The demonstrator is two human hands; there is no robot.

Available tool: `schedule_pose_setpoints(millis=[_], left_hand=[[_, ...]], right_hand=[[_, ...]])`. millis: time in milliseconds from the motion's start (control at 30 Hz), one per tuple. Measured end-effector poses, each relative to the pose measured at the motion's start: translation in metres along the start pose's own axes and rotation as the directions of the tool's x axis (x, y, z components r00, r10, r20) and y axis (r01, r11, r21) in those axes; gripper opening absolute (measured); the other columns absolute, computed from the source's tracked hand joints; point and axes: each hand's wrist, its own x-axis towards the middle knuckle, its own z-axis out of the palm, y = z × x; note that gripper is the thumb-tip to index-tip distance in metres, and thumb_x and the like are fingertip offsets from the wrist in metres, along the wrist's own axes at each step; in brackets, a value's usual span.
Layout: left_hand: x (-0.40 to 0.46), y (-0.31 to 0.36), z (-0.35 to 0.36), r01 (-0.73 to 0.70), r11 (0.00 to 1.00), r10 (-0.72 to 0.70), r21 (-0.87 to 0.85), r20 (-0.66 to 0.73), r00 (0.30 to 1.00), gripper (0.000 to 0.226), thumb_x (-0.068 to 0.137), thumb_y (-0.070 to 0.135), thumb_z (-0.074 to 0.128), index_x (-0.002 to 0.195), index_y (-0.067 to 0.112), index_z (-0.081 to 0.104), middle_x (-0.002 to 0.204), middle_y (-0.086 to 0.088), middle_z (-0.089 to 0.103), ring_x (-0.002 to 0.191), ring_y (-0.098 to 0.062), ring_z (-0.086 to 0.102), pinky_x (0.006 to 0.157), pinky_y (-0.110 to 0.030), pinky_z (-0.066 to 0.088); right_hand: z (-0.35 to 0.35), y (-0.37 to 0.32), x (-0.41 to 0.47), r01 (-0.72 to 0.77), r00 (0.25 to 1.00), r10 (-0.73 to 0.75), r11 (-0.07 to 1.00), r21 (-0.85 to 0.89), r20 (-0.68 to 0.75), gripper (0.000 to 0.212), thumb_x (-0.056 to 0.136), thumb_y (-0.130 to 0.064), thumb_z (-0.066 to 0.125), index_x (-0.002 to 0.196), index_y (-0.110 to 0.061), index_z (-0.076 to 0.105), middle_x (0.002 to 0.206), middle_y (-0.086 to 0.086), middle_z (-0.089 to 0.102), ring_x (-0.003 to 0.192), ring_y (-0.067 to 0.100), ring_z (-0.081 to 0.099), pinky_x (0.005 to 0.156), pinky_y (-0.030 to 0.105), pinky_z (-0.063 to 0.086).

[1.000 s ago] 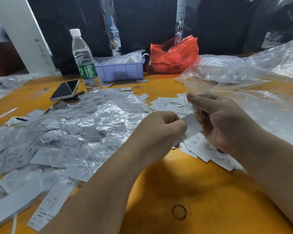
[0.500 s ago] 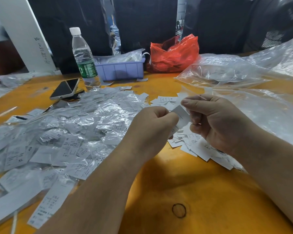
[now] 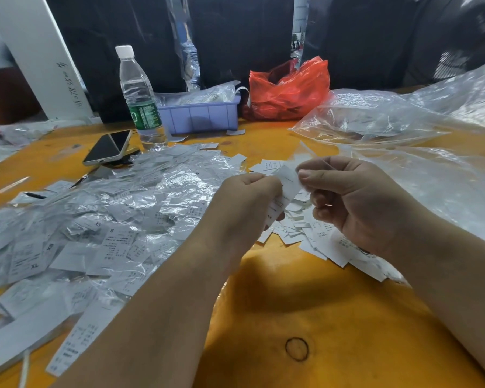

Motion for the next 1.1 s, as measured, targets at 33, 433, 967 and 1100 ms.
schedule_pose_setpoints(millis=[33,433,967,1100], left_hand=[[0.0,0.001,0.0,0.02,0.999,-0.02,-0.025,0.002,1.0,0.04,0.088,0.017,0.054,0.052,0.028,0.068,0.053,0.002,0.06,0.044,-0.005,0.048,0.044,-0.021,0.035],[-0.003,0.003,-0.002,0.039,0.999,-0.039,-0.036,0.004,0.999,0.038,0.087,0.016,0.054,0.053,0.026,0.068,0.054,0.004,0.06,0.044,-0.004,0.049,0.045,-0.022,0.035],[0.0,0.001,-0.009,0.009,0.999,-0.008,-0.037,0.018,1.0,0.017,0.092,0.016,0.053,0.089,0.014,0.07,0.06,0.003,0.062,0.051,-0.009,0.048,0.046,-0.021,0.036],[0.0,0.001,-0.01,0.022,0.999,-0.021,-0.04,0.013,1.0,0.016,0.09,0.011,0.056,0.09,0.009,0.072,0.061,0.002,0.063,0.052,-0.009,0.047,0.045,-0.021,0.036]], right_hand=[[0.0,0.0,0.0,-0.002,1.0,0.002,1.0,-0.007,-0.007,0.007,0.074,-0.005,0.071,0.077,-0.012,0.071,0.059,0.0,0.061,0.047,0.01,0.048,0.041,0.021,0.042],[-0.001,-0.003,-0.001,-0.012,1.0,0.012,1.0,-0.025,0.001,0.008,0.079,-0.018,0.07,0.075,-0.012,0.07,0.067,0.003,0.066,0.052,0.01,0.055,0.044,0.021,0.045],[-0.003,-0.005,0.001,-0.014,0.996,0.019,0.998,0.054,-0.091,0.015,0.088,-0.014,0.064,0.074,-0.012,0.068,0.061,-0.001,0.058,0.048,0.009,0.049,0.043,0.02,0.042],[-0.002,-0.004,-0.001,-0.003,0.995,0.009,0.998,0.064,-0.097,0.02,0.089,-0.014,0.064,0.069,-0.015,0.069,0.061,0.0,0.057,0.049,0.009,0.048,0.043,0.02,0.043]])
